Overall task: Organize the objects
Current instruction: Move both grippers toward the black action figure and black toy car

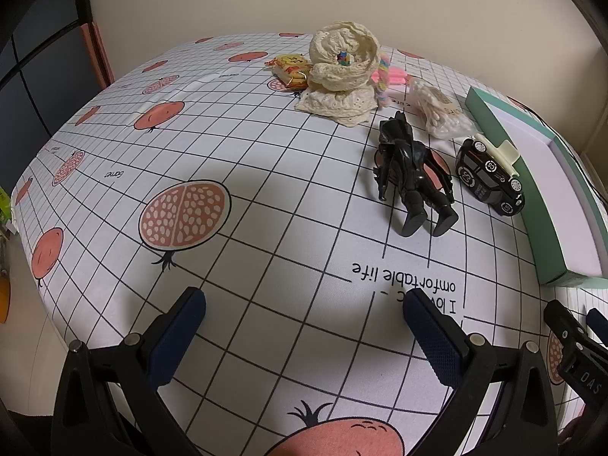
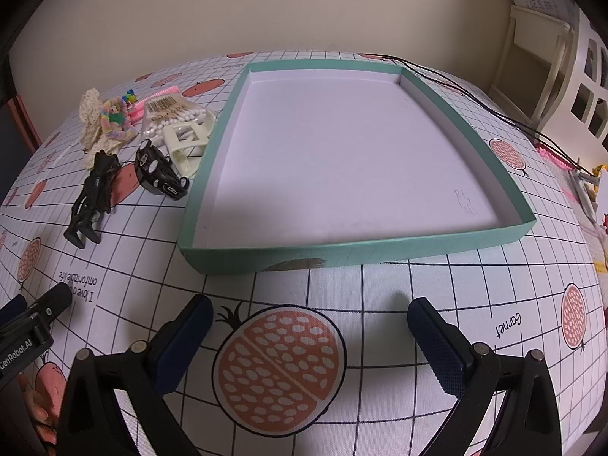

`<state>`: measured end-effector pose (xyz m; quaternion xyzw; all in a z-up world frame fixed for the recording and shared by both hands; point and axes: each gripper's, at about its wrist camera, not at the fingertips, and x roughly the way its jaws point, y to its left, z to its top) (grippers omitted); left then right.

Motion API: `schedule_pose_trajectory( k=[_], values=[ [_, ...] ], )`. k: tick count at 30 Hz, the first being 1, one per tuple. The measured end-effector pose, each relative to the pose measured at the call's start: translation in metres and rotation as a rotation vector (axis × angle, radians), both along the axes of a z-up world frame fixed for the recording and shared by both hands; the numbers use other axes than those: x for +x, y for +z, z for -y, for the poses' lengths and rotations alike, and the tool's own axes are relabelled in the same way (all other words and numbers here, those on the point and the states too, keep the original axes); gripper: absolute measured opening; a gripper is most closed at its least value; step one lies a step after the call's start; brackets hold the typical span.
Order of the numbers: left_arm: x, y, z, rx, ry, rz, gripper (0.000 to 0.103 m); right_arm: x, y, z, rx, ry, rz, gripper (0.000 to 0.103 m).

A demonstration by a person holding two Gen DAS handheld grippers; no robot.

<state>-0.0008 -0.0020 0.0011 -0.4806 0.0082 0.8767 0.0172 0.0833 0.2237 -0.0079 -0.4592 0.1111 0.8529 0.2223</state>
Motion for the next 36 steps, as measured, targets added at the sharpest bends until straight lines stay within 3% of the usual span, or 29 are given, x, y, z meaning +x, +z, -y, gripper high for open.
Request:
schedule_pose_trajectory(
  k=[25, 36],
  values=[
    [0.0013, -0.0004, 0.0001, 0.0, -0.006, 0.007, 0.103, 0.0019, -0.0006, -0.0042, -0.005, 0.0, 0.007, 0.103],
    [-0.0064, 0.0009, -0.0017, -0.002, -0.01, 0.049, 0.103, -0.0026, 0.0024, -0.0042, -0.041, 0.007, 0.066, 0.103]
  ],
)
